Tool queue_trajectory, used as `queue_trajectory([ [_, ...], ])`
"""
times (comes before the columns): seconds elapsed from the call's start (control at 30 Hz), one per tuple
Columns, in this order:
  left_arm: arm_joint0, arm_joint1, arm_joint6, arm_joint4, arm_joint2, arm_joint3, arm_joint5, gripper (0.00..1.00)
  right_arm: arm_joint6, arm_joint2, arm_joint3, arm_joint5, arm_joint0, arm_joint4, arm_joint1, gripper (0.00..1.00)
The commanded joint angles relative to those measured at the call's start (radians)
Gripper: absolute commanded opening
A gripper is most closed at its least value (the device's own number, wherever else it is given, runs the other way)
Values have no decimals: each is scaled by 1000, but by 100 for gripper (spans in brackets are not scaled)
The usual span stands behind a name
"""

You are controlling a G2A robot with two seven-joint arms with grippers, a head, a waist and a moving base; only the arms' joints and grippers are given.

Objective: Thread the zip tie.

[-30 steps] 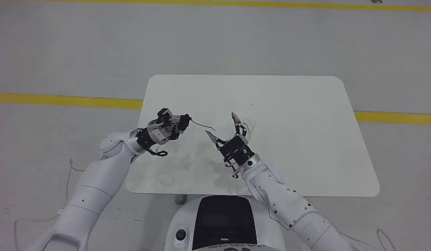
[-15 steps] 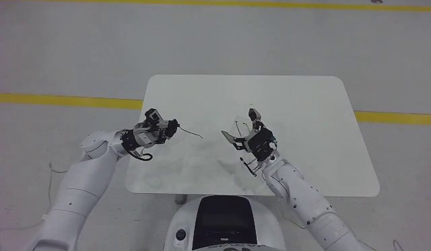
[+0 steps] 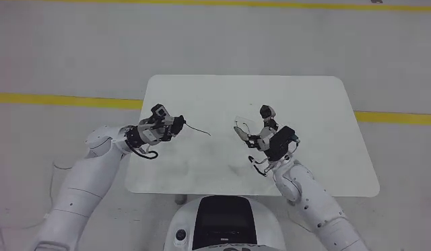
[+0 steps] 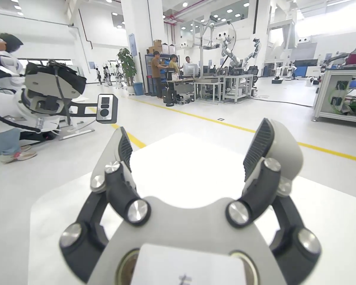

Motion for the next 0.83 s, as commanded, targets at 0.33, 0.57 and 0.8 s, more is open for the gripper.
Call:
queue_trajectory([
  [0.33, 12, 3, 4, 1, -1, -47, 10, 0, 0, 20, -20, -25, -15, 8, 5, 100],
  [0.57, 12, 3, 4, 1, -1, -47, 10, 0, 0, 20, -20, -25, -15, 8, 5, 100],
  [0.8, 12, 3, 4, 1, -1, -47, 10, 0, 0, 20, -20, -25, -15, 8, 5, 100],
])
